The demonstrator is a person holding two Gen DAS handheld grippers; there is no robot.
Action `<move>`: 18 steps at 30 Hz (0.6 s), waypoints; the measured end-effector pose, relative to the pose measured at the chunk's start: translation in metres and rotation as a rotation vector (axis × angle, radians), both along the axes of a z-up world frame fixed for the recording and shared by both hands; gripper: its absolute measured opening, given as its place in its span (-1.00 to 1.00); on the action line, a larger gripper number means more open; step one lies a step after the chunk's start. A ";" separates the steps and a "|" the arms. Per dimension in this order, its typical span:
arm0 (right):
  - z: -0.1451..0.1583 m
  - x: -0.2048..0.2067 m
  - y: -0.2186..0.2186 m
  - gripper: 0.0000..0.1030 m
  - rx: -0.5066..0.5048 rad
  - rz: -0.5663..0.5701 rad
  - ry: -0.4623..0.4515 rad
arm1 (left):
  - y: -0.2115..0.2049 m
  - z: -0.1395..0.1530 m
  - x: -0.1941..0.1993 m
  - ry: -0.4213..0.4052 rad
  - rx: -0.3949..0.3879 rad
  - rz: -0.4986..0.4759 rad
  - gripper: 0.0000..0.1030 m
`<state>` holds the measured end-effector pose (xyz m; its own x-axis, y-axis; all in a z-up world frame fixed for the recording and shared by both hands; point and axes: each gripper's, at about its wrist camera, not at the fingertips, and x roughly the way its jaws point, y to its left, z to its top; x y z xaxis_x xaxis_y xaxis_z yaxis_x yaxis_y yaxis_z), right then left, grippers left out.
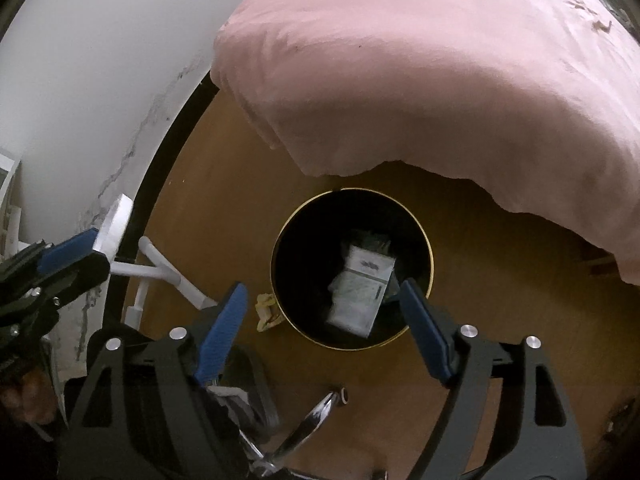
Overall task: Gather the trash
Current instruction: 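Carry both items over the black bin and open both tools to drop them, then move both tools back to the desk above the trash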
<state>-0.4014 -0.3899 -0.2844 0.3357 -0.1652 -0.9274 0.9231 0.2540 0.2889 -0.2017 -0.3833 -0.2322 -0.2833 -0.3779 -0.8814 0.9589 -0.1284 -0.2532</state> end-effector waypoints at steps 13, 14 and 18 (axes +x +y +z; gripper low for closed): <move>0.031 -0.053 -0.003 0.49 -0.036 -0.154 -0.017 | -0.017 0.008 -0.040 -0.004 -0.010 -0.097 0.02; 0.035 -0.054 -0.003 0.49 -0.041 -0.156 -0.014 | -0.016 0.012 -0.041 -0.011 -0.020 -0.094 0.22; 0.050 -0.049 0.002 0.49 -0.065 -0.148 -0.017 | -0.004 0.027 -0.036 -0.026 -0.044 -0.084 0.40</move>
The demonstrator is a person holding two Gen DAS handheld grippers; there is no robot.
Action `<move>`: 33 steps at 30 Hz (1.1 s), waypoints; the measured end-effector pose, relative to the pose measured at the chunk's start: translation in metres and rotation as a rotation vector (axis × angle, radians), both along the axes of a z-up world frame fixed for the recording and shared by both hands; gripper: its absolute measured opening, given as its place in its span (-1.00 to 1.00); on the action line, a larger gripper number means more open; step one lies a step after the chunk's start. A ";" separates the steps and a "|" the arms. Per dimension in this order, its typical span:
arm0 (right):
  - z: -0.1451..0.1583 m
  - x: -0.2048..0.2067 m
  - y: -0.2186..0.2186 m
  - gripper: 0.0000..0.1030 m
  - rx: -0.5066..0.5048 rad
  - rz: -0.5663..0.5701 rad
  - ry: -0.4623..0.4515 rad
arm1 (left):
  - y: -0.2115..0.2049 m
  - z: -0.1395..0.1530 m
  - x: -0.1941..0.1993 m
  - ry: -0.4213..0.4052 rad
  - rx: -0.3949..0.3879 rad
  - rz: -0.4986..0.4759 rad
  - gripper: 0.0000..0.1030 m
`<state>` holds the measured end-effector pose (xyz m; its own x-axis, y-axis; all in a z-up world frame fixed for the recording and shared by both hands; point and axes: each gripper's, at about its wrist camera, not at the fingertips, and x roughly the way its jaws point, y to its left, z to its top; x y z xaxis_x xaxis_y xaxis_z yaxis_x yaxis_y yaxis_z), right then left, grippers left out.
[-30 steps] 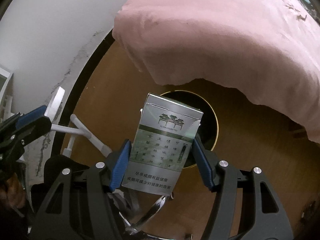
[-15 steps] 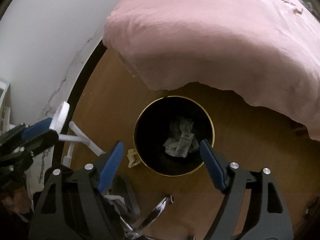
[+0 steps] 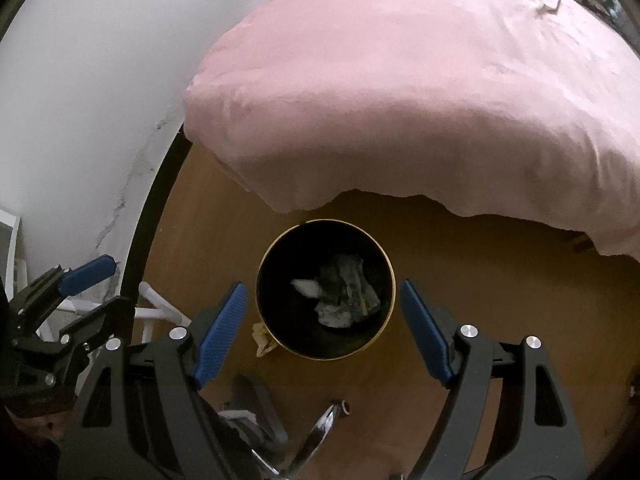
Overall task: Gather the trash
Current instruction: 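Move both tools back to the desk above the trash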
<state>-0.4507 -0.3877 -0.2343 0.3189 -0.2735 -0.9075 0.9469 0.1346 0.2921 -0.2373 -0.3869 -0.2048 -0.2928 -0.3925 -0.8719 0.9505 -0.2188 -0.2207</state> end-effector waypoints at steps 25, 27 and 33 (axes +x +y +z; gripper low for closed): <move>0.174 0.466 0.232 0.62 -0.264 1.075 -0.220 | 0.427 0.177 0.346 -0.277 -0.168 1.000 0.87; 0.178 0.503 0.266 0.62 -0.262 1.166 -0.221 | 0.473 0.176 0.366 -0.285 -0.151 1.107 0.87; 0.181 0.593 0.352 0.62 -0.280 1.379 -0.163 | 0.586 0.163 0.402 -0.255 -0.107 1.348 0.87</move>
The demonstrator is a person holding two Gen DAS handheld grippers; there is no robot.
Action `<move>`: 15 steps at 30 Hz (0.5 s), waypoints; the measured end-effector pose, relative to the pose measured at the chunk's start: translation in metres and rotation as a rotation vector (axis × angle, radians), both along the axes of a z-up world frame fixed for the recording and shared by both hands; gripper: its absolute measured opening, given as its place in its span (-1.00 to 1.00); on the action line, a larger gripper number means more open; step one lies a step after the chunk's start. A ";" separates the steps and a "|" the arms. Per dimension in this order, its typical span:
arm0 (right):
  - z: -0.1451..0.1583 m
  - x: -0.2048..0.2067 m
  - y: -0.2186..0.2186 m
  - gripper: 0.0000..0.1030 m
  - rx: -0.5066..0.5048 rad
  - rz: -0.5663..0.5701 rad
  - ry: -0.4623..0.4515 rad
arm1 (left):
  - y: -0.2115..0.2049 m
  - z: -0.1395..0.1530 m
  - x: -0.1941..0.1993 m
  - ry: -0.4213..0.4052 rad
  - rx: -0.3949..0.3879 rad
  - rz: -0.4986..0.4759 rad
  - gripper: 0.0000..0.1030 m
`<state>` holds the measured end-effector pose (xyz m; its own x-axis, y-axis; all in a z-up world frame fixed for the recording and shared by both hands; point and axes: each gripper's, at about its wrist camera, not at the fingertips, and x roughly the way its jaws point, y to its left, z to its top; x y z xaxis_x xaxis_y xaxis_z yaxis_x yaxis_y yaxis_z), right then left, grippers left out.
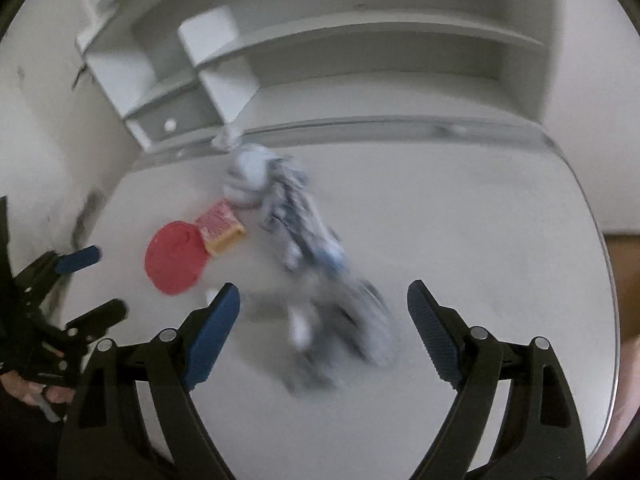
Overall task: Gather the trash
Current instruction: 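Move both tools back to the desk above the trash, then grasp the red lid with the left tool while the right tool grasps the crumpled newspaper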
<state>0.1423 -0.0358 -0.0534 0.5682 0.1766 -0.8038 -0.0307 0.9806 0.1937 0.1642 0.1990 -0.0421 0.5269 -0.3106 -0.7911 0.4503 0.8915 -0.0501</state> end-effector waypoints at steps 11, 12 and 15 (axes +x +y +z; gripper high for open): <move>-0.035 0.084 0.038 0.60 -0.130 0.073 0.142 | 0.020 -0.024 0.016 0.043 -0.026 0.028 0.87; -0.037 0.086 0.037 0.57 -0.136 0.066 0.147 | 0.014 -0.027 0.021 0.049 -0.027 0.017 0.87; -0.042 0.087 0.035 0.26 -0.137 0.082 0.160 | 0.002 -0.033 0.031 0.060 -0.019 0.002 0.87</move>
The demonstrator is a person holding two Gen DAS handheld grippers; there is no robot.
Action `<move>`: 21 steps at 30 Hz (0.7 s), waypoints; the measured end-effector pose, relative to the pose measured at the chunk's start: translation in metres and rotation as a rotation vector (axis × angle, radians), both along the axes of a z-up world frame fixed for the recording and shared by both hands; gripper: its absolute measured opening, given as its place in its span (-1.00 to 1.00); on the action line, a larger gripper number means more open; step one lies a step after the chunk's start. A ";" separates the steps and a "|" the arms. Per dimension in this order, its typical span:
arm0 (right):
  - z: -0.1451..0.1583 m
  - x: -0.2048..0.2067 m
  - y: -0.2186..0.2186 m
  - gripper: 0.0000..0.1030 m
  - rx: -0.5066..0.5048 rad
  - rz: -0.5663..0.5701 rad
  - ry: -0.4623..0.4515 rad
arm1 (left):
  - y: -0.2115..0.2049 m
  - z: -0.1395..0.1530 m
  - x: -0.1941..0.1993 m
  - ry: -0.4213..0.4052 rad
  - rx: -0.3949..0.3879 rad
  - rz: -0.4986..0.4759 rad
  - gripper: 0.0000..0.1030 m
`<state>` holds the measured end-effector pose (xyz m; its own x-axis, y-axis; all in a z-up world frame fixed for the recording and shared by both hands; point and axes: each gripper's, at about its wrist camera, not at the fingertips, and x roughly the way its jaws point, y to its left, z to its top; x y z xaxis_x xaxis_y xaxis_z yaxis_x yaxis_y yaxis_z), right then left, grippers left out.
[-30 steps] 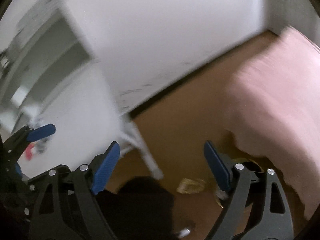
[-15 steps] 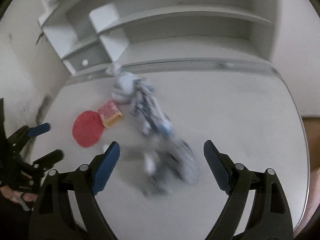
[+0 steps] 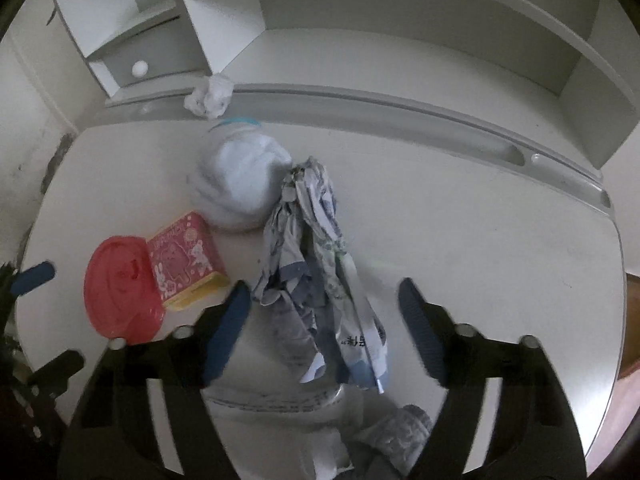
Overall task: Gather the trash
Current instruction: 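Grasp the red lid with the left tool while the right tool grasps the crumpled newspaper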
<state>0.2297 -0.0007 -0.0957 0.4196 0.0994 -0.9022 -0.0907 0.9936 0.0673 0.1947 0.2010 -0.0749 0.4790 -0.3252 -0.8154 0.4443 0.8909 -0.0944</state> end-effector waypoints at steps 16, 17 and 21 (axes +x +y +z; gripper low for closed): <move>0.036 -0.027 -0.001 -0.20 0.053 0.041 -0.112 | -0.040 -0.024 0.025 0.016 0.061 -0.060 0.86; 0.037 -0.029 -0.002 -0.20 0.057 0.037 -0.115 | -0.040 -0.023 0.025 0.016 0.055 -0.060 0.82; 0.046 -0.046 -0.017 -0.20 0.057 0.004 -0.145 | -0.034 -0.014 0.025 -0.004 0.052 -0.045 0.55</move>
<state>0.1834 -0.0180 -0.0498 0.5443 0.1506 -0.8253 -0.1071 0.9882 0.1097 0.2194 0.1671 -0.0892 0.4683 -0.3042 -0.8295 0.4846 0.8735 -0.0467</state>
